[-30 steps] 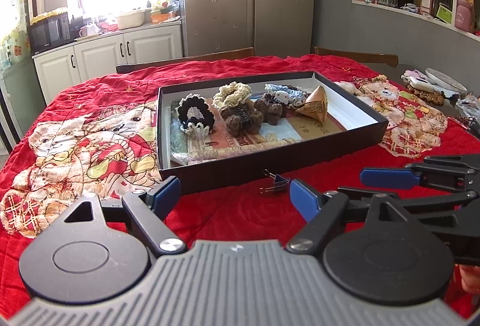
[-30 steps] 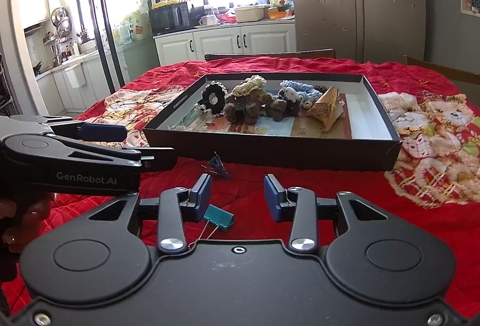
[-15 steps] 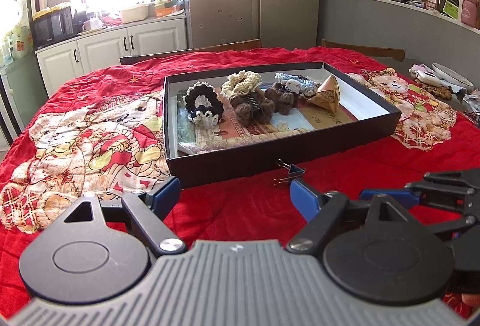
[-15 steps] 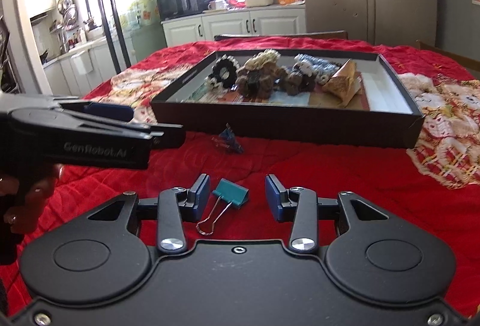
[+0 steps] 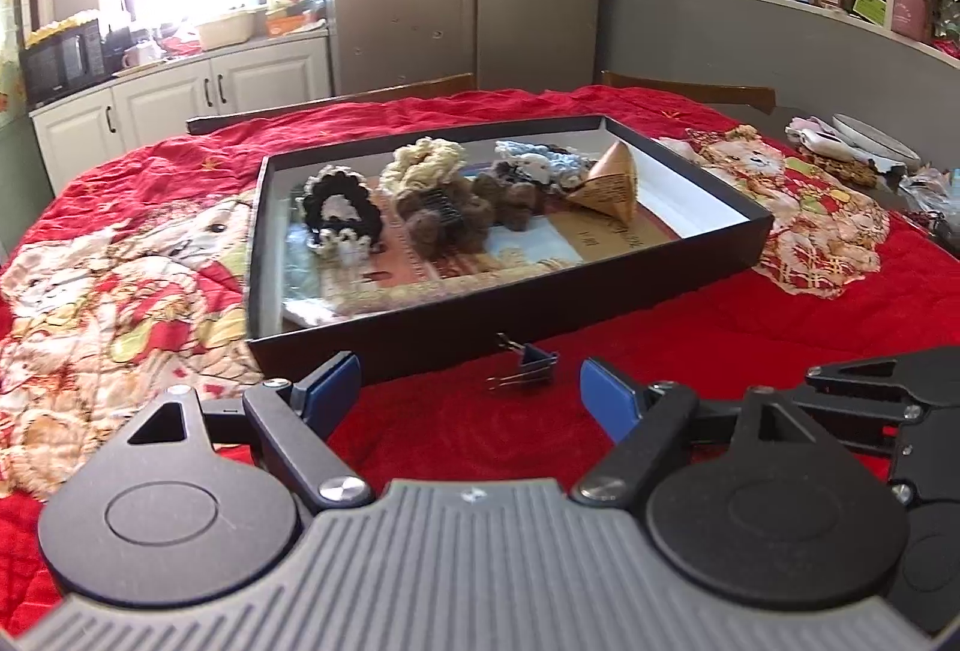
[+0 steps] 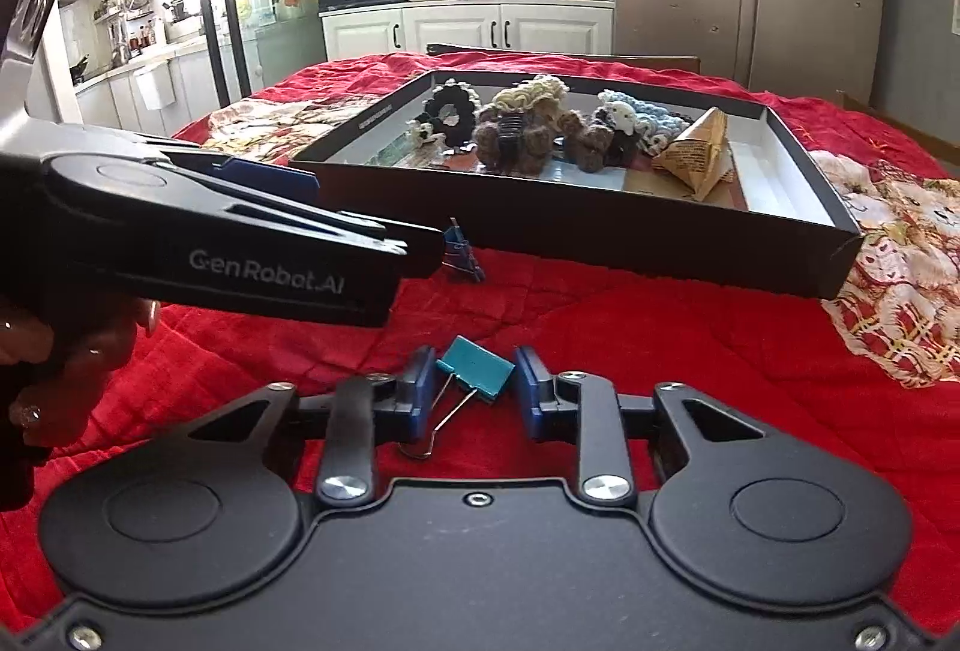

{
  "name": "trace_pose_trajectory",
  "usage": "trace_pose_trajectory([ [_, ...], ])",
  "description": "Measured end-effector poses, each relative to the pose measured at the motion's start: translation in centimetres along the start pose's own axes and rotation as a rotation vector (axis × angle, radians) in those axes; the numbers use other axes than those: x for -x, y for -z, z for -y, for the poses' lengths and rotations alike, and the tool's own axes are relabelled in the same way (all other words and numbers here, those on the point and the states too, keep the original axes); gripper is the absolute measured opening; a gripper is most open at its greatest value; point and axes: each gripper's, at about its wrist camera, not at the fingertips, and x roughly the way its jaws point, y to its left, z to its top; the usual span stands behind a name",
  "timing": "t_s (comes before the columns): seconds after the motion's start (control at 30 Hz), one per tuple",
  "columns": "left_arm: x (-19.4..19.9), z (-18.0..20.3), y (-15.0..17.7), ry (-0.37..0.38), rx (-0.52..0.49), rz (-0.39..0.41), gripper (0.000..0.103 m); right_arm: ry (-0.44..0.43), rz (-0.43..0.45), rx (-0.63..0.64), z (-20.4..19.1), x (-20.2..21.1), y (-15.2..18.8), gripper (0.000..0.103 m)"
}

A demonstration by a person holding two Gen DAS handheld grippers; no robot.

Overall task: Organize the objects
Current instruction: 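Grasp the teal binder clip with the right tool while the left tool grasps the blue clip, then carry both clips over the box and lower them inside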

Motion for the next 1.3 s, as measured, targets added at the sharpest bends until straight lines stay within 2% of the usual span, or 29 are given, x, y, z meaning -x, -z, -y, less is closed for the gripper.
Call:
trace_pose_trajectory([
  [0.23, -1.3, 1.0, -0.2, 0.007, -0.021, -0.015, 0.087, 0.059, 0.002, 0.018, 0.8, 0.6, 0.3, 0.027],
  [0.3, -1.8, 1.1, -0.1, 0.004, -0.022, -0.021, 0.083, 0.075, 0.003, 0.018, 1.1, 0.7, 0.4, 0.027],
  [0.37, -2.3, 1.2, -0.1, 0.005, -0.02, -0.036, 0.074, 0.083, 0.001, 0.01, 1.5, 0.9, 0.4, 0.027],
  [0.47, -3.0, 1.2, -0.1, 0.004, -0.002, -0.055, 0.065, 0.086, 0.001, -0.006, 2.0, 1.1, 0.5, 0.027],
  [0.6, -3.5, 1.3, -0.1, 0.008, 0.011, -0.062, 0.06, 0.083, 0.002, -0.013, 2.2, 1.1, 0.4, 0.027],
  [0.83, -3.9, 1.7, -0.3, 0.006, 0.017, -0.065, 0.03, 0.078, 0.002, -0.012, 2.3, 1.1, 0.4, 0.027],
  [0.97, -3.8, 1.6, -0.4, 0.005, 0.025, -0.067, 0.021, 0.075, 0.003, -0.01, 2.2, 1.2, 0.4, 0.027],
  [1.3, -3.0, 1.2, -0.1, 0.024, 0.034, -0.057, 0.017, 0.065, 0.01, -0.007, 2.1, 1.4, 0.5, 0.027],
])
